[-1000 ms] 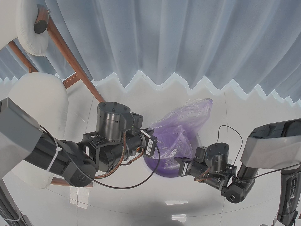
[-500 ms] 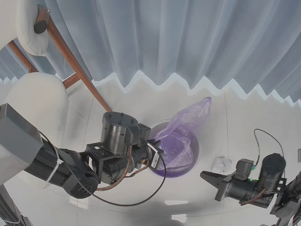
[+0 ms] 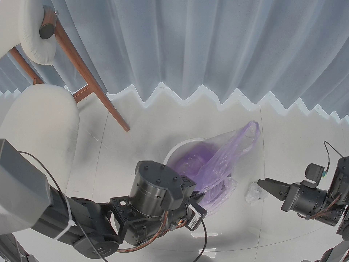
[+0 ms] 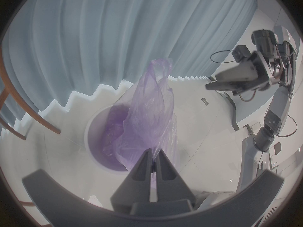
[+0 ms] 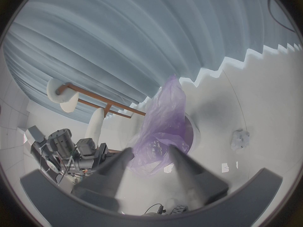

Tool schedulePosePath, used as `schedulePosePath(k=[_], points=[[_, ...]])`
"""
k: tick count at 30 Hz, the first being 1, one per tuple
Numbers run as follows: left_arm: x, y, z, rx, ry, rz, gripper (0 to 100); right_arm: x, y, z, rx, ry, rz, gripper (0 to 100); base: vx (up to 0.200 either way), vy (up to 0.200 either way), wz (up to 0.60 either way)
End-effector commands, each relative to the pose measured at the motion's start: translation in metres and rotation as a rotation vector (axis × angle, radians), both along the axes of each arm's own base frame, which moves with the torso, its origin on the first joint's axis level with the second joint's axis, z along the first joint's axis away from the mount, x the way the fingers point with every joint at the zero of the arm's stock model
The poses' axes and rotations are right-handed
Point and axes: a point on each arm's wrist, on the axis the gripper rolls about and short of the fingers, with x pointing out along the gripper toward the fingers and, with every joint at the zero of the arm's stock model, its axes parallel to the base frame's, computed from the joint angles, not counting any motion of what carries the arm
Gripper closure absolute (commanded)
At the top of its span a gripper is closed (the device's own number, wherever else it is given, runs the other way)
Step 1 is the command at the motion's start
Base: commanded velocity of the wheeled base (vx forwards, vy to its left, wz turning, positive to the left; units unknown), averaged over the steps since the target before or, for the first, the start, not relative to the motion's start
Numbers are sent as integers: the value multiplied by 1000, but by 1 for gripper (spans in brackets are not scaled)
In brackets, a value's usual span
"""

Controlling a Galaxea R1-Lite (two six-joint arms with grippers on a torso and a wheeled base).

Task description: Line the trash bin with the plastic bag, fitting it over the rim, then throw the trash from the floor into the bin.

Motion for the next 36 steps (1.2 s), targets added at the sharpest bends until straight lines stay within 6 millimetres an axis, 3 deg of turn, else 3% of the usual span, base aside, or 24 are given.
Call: schedulePosePath(k=[1,6,15,22,36], points=[[-5,0,-1,3,3,-12,100,26,10,31,19,31,-21,0,0,0,0],[-5,-2,-1,2,2,-11,100,50,18,51,6,101,-65,0,0,0,0],[-4,-2,-1,-2,2,11,100,91,11,53,-61,179,-224,0,0,0,0],[-1,-6,2,-21,-4,20,100,101,13,33,-123,241,-261,0,0,0,0],[-2,-7,2,-19,-7,26,100,94,12,13,-173,299,-262,0,0,0,0]])
